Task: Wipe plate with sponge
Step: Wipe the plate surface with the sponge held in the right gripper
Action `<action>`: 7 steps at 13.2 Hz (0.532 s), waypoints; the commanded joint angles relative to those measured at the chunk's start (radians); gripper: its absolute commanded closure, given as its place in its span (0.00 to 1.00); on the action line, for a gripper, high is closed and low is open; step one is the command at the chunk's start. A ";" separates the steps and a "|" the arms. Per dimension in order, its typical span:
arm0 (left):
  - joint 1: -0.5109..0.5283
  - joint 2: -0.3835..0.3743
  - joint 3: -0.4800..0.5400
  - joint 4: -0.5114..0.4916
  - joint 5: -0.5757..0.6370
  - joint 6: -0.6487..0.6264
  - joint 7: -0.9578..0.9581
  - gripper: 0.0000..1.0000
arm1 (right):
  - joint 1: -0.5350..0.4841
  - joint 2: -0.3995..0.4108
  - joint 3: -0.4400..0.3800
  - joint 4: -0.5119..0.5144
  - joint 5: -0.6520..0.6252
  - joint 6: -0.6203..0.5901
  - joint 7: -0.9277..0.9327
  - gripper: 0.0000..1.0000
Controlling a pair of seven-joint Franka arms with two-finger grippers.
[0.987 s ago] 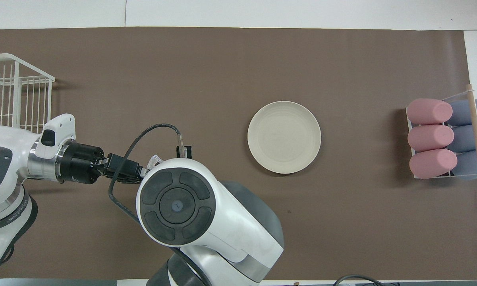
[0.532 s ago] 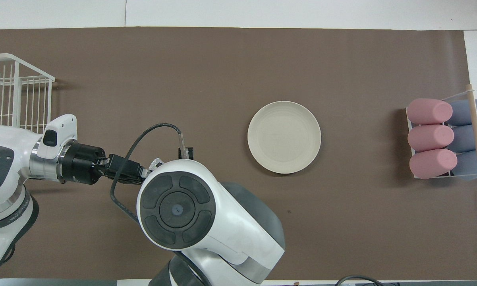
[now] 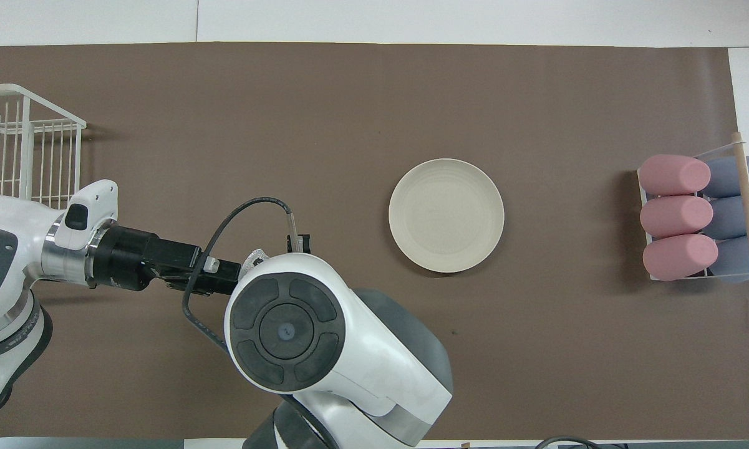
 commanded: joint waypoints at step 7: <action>0.081 -0.027 0.019 0.094 0.304 -0.010 -0.094 0.00 | -0.328 -0.107 0.007 -0.552 -0.006 0.537 -0.533 1.00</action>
